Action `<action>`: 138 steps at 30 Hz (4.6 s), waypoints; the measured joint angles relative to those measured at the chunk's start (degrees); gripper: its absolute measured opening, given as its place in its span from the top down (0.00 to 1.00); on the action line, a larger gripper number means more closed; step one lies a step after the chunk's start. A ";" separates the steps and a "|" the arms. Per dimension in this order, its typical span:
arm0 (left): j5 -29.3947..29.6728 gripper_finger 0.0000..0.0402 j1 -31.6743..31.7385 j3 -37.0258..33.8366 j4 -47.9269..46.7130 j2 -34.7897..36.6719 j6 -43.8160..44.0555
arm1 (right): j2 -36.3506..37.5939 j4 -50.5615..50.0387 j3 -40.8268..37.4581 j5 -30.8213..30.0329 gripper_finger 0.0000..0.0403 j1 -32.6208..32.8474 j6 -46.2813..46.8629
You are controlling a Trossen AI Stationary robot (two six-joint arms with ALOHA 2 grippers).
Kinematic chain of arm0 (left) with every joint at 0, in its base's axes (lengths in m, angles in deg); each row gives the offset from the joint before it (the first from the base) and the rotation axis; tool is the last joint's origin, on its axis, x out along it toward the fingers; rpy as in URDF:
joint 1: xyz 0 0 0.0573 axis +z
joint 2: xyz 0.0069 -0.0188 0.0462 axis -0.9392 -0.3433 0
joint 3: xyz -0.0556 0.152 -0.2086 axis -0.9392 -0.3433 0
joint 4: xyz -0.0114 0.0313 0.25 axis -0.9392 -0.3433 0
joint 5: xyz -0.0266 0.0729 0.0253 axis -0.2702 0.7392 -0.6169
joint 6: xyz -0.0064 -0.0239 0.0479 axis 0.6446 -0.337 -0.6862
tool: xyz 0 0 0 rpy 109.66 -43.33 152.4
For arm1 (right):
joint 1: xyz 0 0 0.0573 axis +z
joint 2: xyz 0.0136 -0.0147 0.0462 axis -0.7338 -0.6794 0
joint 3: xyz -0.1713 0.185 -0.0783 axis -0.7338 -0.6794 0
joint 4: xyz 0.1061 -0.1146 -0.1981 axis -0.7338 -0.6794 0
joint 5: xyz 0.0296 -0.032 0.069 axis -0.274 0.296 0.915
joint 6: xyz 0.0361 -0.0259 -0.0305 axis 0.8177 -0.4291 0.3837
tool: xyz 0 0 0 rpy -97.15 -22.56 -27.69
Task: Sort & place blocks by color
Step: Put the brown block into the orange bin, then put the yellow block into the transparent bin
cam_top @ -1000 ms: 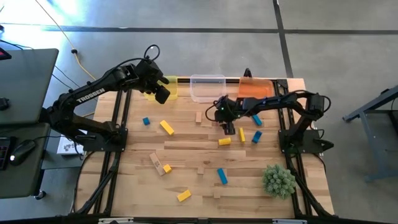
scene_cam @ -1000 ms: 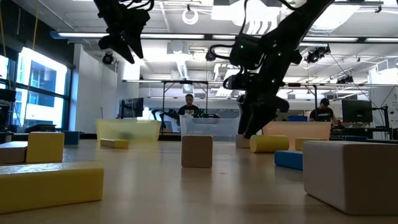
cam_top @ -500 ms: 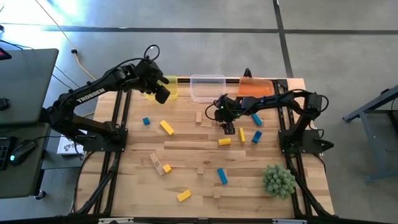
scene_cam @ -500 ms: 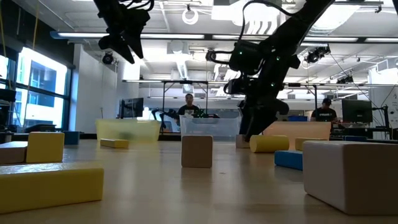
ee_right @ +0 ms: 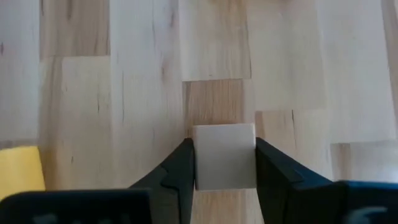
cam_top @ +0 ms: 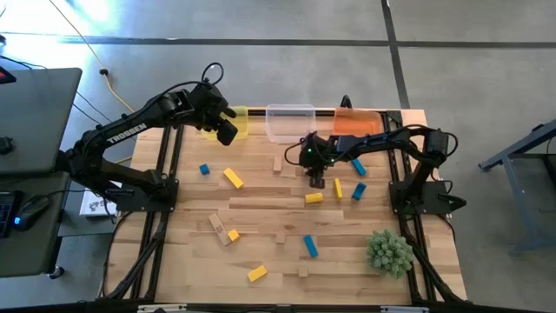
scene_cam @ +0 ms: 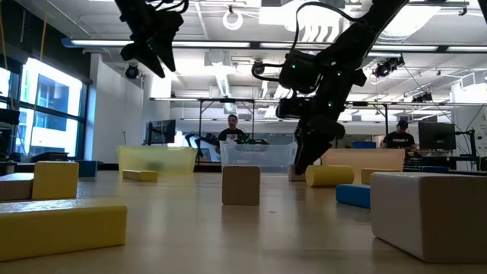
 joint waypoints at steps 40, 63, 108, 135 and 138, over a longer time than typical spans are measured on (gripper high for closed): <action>-0.05 0.50 0.00 -0.02 2.06 0.00 -9.61 | 5.82 -29.57 30.98 -22.19 0.74 -10.20 2.77; -0.05 0.50 0.00 -0.02 3.41 0.00 -4.24 | 1.96 -45.03 30.56 -10.16 0.74 -32.95 15.08; 2.16 0.50 -0.01 -0.02 3.34 0.00 -0.16 | -13.35 -45.82 30.53 -9.66 0.67 -36.00 4.36; -3.01 0.50 -2.39 -2.21 1.37 0.00 1.35 | -13.22 -57.30 45.43 -11.62 0.49 -35.95 4.35; -3.09 0.50 -3.78 -4.04 1.49 0.00 -1.45 | -13.22 -58.24 49.64 -11.39 0.49 -35.95 1.94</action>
